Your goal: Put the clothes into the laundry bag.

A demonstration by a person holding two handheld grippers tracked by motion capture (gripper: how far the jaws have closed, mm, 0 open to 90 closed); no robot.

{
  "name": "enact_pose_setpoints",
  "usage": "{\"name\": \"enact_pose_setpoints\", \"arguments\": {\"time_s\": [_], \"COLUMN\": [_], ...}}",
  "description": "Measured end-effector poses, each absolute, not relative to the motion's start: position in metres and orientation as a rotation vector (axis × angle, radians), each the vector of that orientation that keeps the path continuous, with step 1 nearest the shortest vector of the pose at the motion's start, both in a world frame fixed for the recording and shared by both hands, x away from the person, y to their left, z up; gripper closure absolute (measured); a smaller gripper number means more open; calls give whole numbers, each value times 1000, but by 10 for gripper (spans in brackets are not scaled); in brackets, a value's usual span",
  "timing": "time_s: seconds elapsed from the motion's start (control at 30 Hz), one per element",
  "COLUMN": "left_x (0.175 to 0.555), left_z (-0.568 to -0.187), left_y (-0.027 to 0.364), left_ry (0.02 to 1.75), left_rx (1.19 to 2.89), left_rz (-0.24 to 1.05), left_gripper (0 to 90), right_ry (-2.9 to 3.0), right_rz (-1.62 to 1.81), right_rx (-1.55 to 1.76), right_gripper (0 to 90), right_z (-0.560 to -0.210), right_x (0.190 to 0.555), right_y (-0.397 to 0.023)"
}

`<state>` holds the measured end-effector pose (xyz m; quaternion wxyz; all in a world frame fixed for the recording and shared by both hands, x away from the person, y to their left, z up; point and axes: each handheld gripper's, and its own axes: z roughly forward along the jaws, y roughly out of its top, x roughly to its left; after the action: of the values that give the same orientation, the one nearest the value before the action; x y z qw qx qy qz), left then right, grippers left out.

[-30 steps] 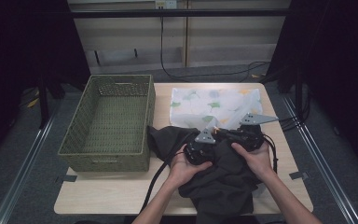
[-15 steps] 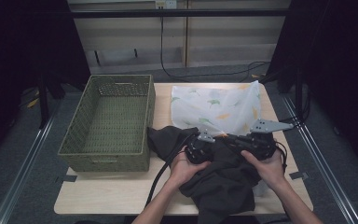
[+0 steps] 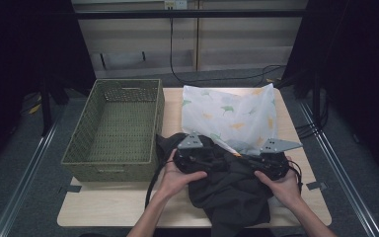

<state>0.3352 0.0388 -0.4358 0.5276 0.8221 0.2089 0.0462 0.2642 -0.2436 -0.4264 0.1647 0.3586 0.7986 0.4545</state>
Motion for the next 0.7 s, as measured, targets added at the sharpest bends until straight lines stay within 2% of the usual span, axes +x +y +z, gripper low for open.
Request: {"name": "enact_pose_setpoints", "arguments": {"time_s": [0.07, 0.13, 0.2, 0.27, 0.3, 0.4, 0.53, 0.57, 0.6, 0.7], "left_x": [351, 366, 383, 391, 393, 391, 382, 381, 379, 378], "left_z": [-437, -445, -460, -475, -482, -499, -509, -508, -507, -502], "left_y": [46, 46, 44, 40, 38, 35, 33, 32, 31, 34], "left_ry": [565, 646, 690, 749, 755, 772, 778, 762, 745, 717], "left_rx": [1951, 1996, 2033, 2081, 2114, 2198, 2185, 2208, 2232, 2250], "left_rz": [133, 213, 107, 116, 113, 119, 190, 218, 257, 239], "left_gripper": [244, 224, 196, 100, 80, 51, 55, 75, 137, 484], "right_ry": [2272, 2270, 2272, 2268, 2269, 2272, 2274, 2275, 2273, 2271], "right_rz": [1292, 1291, 1293, 1291, 1292, 1300, 1297, 1299, 1301, 1303], "right_rx": [1037, 1046, 1052, 1057, 1059, 1057, 1055, 1056, 1060, 1066], "right_gripper": [899, 898, 899, 898, 898, 898, 898, 898, 898, 898], "right_z": [-428, -429, -430, -431, -431, -431, -432, -432, -432, -432], "right_x": [264, 263, 264, 264, 264, 265, 267, 267, 267, 268], "right_y": [-246, -249, -251, -252, -252, -252, -251, -250, -250, -250]}}
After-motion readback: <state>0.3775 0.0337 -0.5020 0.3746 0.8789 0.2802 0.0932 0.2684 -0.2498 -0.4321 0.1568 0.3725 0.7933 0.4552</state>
